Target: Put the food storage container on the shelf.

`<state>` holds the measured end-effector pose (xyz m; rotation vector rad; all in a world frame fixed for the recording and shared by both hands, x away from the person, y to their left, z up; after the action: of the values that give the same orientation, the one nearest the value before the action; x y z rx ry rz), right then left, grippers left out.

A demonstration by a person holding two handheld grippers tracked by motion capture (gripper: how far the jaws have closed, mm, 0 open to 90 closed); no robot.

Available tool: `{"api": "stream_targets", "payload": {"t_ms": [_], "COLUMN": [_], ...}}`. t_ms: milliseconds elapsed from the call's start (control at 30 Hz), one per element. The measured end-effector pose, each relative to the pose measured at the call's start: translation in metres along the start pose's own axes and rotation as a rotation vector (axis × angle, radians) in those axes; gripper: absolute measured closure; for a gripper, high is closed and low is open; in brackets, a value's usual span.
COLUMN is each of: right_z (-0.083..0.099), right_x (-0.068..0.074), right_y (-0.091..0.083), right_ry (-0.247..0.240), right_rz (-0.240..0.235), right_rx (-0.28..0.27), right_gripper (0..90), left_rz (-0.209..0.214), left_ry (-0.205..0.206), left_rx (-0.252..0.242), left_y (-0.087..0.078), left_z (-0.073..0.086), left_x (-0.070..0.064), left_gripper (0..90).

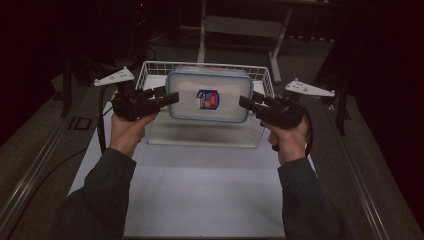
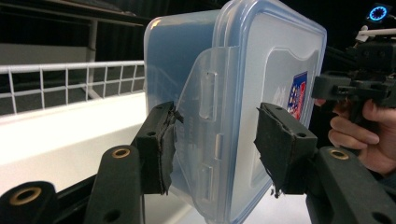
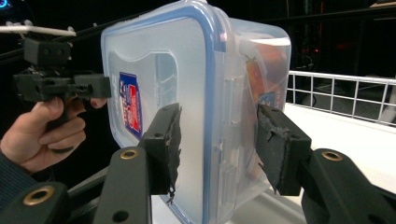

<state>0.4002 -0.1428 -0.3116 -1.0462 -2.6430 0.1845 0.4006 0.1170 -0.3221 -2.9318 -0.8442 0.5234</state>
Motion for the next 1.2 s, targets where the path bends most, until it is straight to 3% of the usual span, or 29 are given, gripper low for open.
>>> {"api": "stream_targets", "payload": {"t_ms": [233, 733, 1200], "right_z": [-0.005, -0.003, 0.008], "right_x": [-0.008, -0.025, -0.037], "right_y": [0.010, 0.038, 0.056], "right_ry": [0.004, 0.020, 0.088], "right_rz": [0.010, 0.056, 0.051], "right_rx": [0.010, 0.077, 0.128], "right_gripper": [51.4, 51.1, 50.7], "left_rz": [-0.006, -0.066, -0.098], "left_ry": [-0.011, -0.100, -0.145], "left_rx": [-0.015, 0.001, 0.030], "left_y": [0.006, 0.017, 0.020], "left_z": [-0.009, 0.002, 0.009], "left_x": [0.012, 0.045, 0.056], "left_gripper": [48.4, 48.2, 48.2]}}
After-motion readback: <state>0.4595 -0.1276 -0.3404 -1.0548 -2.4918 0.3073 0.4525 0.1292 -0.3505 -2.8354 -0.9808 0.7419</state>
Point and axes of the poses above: each handheld gripper's, and its own axes: y roughly forward along the jaws, z roughly out of its underside, x roughly to its left, the point moved 8 cm from there along y, roughly forward along the jaws, and after that the axes turned 6 degrees about z, right-handed, at the moved point
